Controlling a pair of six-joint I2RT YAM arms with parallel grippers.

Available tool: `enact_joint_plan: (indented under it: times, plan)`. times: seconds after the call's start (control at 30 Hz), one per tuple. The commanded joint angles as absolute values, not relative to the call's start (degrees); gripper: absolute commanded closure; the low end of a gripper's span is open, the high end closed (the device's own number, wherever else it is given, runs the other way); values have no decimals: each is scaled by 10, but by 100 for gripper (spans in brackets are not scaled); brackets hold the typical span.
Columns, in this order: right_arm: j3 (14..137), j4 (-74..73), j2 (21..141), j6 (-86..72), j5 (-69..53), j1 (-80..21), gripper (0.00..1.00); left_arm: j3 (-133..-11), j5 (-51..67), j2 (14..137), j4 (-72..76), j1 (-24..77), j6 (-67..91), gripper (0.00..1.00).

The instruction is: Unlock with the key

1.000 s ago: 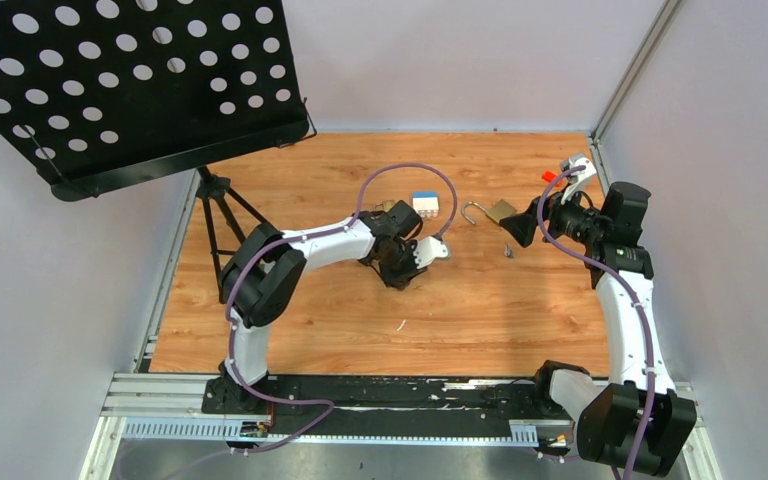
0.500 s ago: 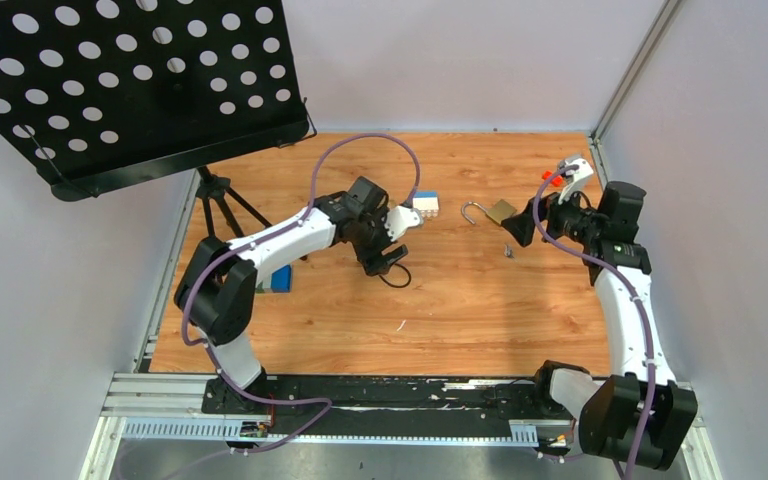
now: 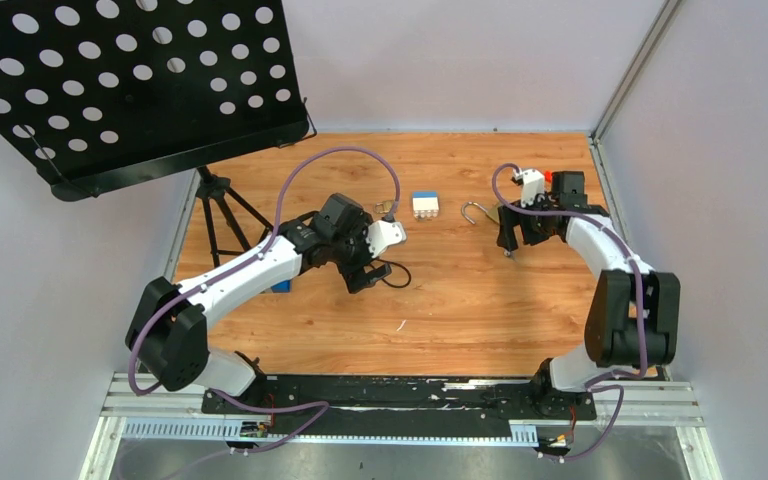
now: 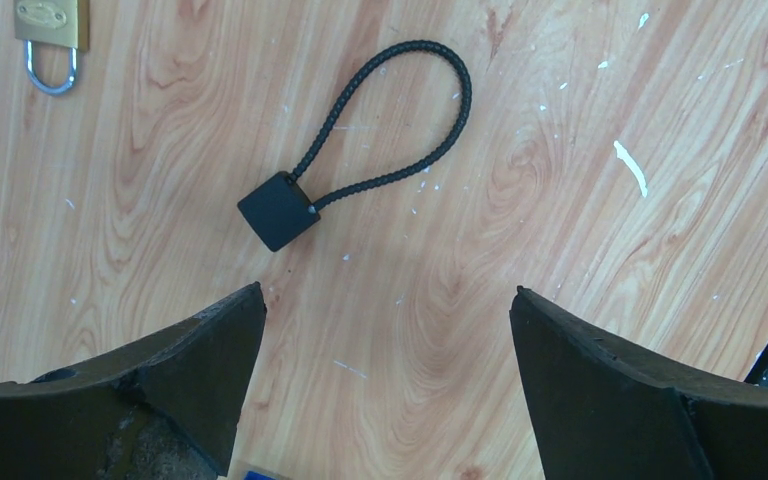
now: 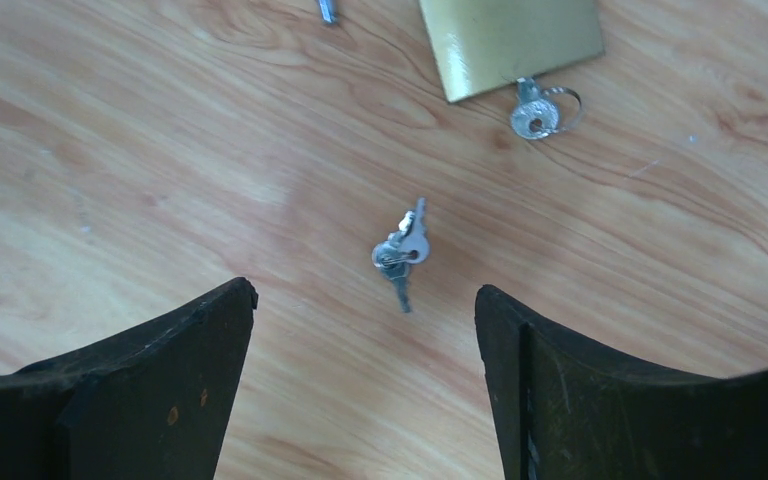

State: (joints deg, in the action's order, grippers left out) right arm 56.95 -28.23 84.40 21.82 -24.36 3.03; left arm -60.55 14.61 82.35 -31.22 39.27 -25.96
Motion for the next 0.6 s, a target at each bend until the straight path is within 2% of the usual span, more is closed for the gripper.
enact_joint_plan:
  times: [0.0, 0.17, 0.4, 0.57]
  plan:
    - [632, -313, 908, 261, -180, 26, 22, -590, 140, 810, -278, 393, -265, 1]
    - [648, -322, 966, 270, -156, 7, 33, -588, 151, 813, -279, 393, -263, 1]
    - [643, -304, 992, 273, -113, -17, 36, -583, 154, 814, -278, 393, -264, 0]
    - [647, -298, 1009, 270, -114, -25, 45, -585, 157, 816, -279, 393, -263, 0]
